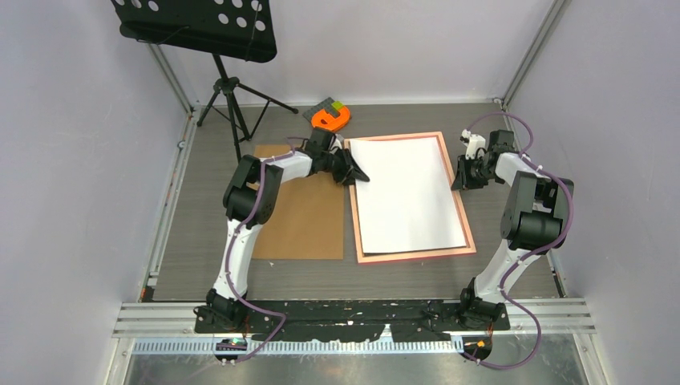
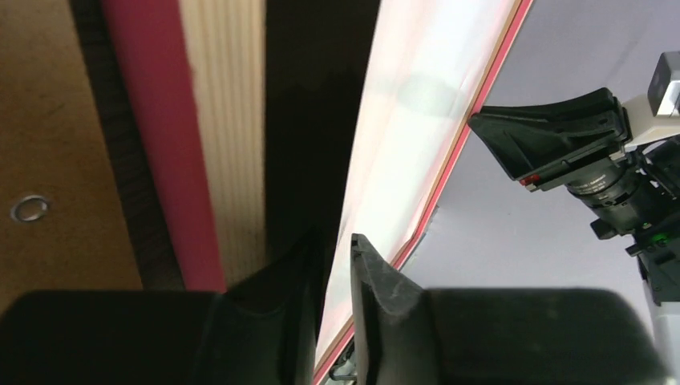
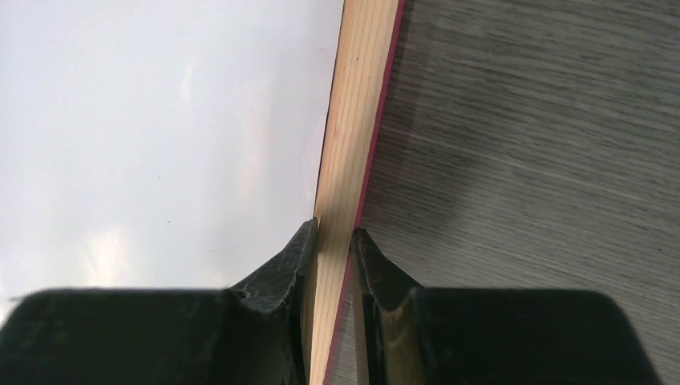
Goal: Put the photo into the frame
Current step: Adjust the photo frame at the center of the board.
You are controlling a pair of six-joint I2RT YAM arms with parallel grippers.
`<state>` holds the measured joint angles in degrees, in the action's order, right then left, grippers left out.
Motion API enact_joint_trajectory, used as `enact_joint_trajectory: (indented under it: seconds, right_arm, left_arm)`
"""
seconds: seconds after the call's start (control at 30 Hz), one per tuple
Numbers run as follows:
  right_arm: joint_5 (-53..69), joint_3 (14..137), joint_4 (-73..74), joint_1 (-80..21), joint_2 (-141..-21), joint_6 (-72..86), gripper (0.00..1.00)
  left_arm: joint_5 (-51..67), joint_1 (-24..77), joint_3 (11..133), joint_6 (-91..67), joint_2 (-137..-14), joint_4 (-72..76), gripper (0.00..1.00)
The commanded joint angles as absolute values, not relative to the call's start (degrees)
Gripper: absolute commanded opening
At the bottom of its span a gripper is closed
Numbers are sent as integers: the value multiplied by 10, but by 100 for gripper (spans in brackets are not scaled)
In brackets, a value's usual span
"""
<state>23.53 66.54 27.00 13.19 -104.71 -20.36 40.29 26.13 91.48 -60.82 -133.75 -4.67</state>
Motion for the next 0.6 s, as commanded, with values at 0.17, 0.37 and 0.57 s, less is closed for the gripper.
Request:
enact_joint_trajectory:
  seconds: [0.17, 0.37, 0.57]
  right_arm:
    - [257, 656, 303, 120, -1030, -203, 6]
    - [256, 655, 303, 120, -1023, -205, 6]
    - [253, 652, 304, 121, -1019, -206, 6]
  left_arm:
    - [377, 258, 912, -581, -1302, -95, 44]
    - [359, 259, 900, -564, -1274, -126, 55]
    - [305, 267, 939, -485, -1252, -222, 65]
